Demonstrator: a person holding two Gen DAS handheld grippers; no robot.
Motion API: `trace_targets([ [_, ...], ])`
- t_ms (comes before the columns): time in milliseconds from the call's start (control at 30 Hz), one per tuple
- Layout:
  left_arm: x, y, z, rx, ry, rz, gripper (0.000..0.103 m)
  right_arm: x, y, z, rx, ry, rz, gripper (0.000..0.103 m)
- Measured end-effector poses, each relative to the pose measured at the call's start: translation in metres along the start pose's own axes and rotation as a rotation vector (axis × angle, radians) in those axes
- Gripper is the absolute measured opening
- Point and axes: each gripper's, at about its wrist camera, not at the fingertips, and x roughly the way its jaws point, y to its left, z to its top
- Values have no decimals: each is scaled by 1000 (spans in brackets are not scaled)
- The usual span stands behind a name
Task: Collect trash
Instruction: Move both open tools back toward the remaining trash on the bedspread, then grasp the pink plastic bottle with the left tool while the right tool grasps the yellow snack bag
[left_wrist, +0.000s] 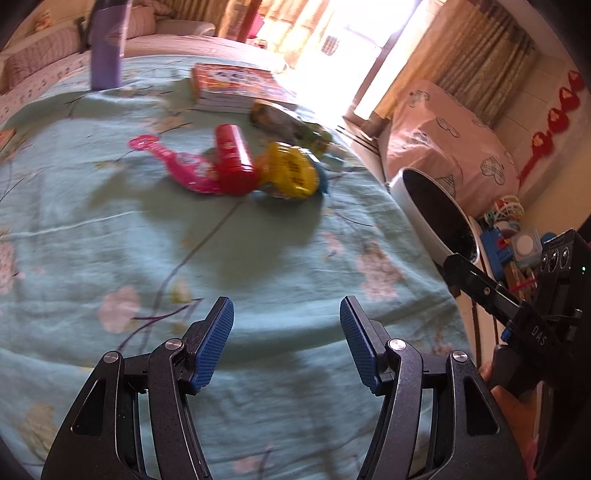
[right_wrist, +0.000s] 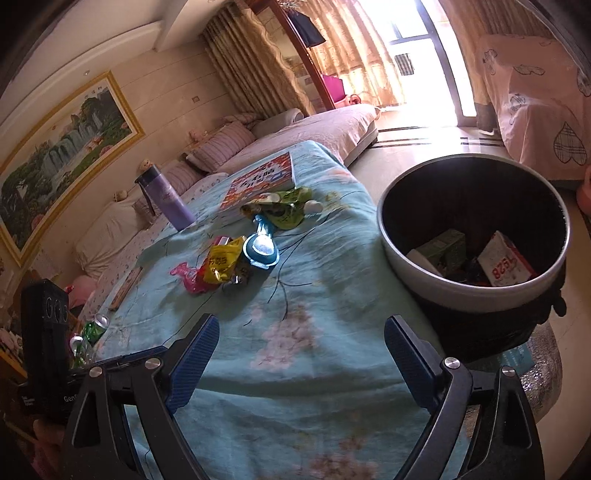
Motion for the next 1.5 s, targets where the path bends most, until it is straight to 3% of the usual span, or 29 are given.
trace_targets([
  [533,0,44,10,-116,-9,39,60,36,24,2,-52,57,-14,69],
  [733,-1,55,25,-139,-31,47,60,45,30,10,-37,71,31,55],
  [833,0,62,36,-152,-37,46,60,53,37,14,-30,80,61,53],
  [967,9,74,51,-170,-24,29,54,67,45,19,-21,75,101,44],
  [1400,49,110,101,-309,-37,-19,54,122,55,33,57,145,158,41],
  [1433,51,110,103,-307,-43,-20,53,124,54,33,65,147,162,41],
  [1500,55,109,107,-290,-45,-17,36,127,53,34,72,147,168,41],
])
